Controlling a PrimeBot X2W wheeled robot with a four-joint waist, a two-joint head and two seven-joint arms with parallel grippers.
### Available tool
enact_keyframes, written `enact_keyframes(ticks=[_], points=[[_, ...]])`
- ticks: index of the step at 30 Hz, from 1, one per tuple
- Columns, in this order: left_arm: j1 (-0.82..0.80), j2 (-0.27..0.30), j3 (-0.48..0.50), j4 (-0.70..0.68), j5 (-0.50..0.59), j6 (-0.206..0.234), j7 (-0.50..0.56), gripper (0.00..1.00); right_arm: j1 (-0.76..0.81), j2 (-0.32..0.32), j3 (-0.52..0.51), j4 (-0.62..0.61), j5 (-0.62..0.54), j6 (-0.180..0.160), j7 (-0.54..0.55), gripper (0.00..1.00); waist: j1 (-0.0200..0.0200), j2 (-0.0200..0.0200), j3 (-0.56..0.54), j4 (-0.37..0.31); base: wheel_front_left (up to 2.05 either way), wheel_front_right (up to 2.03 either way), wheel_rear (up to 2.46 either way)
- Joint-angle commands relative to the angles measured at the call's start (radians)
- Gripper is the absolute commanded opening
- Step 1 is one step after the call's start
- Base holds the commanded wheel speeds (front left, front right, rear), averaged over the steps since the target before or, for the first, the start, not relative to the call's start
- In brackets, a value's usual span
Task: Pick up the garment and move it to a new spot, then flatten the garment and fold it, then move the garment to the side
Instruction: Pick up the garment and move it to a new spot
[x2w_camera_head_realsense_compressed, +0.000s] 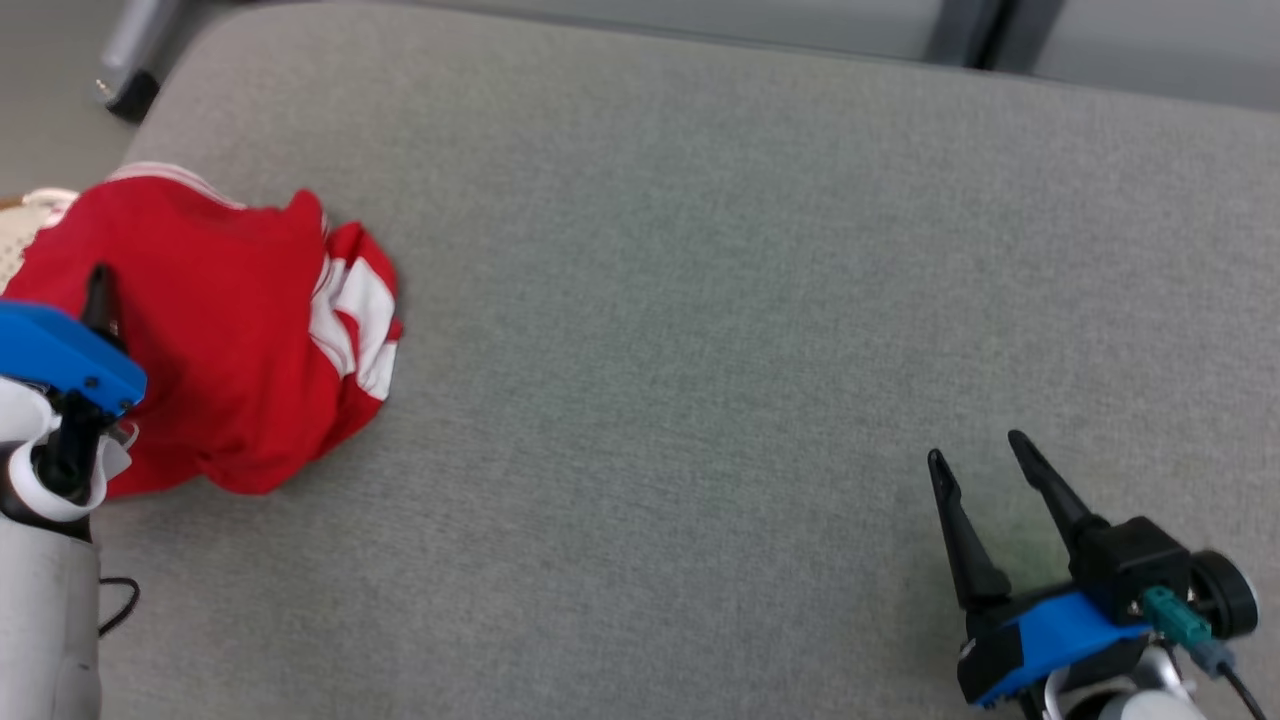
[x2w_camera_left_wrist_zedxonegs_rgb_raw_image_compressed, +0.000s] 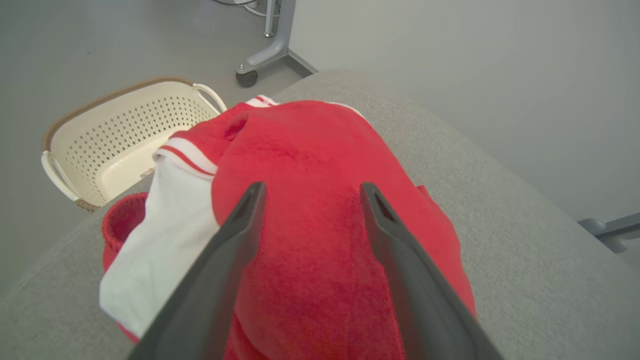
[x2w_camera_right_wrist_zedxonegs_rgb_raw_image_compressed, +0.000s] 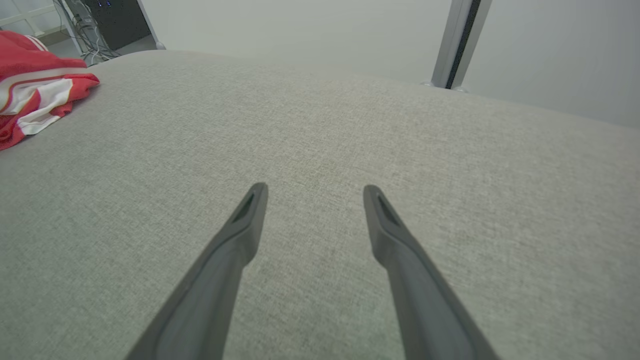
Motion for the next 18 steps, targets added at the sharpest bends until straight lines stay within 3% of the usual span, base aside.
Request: enact_keyframes(ticks=[1, 7, 8, 9, 18], points=[[-0.014, 0.010, 0.002, 0.013, 0.000, 0.012, 0.018, 1.00, -0.006, -0.006, 0.000, -0.014, -0.002, 0.000, 0.006, 1.00, -0.0002, -0.0002, 0.012, -0.007, 0.00, 0.00, 0.00], [-0.020, -0.006, -0.007, 0.060, -0.042, 0.066, 0.193, 0.97, -0.009, -0.006, 0.001, -0.052, 0.006, 0.000, 0.013, 1.00, -0.0002, -0.0002, 0.050, -0.043, 0.00, 0.00, 0.00], [-0.019, -0.005, -0.012, 0.053, -0.043, 0.067, 0.208, 0.25, -0.010, -0.006, -0.001, -0.054, 0.006, 0.000, 0.012, 1.00, -0.0002, -0.0002, 0.051, -0.046, 0.00, 0.00, 0.00], [-0.016, -0.002, -0.013, 0.045, -0.044, 0.067, 0.213, 0.00, -0.013, -0.006, -0.002, -0.052, 0.006, 0.000, 0.009, 1.00, -0.0002, -0.0002, 0.048, -0.049, 0.00, 0.00, 0.00], [0.015, 0.040, -0.023, -0.005, -0.014, 0.056, 0.186, 0.00, -0.020, -0.006, 0.010, -0.002, 0.005, 0.000, -0.073, 1.00, -0.0002, -0.0002, -0.049, -0.056, 0.00, 0.00, 0.00]])
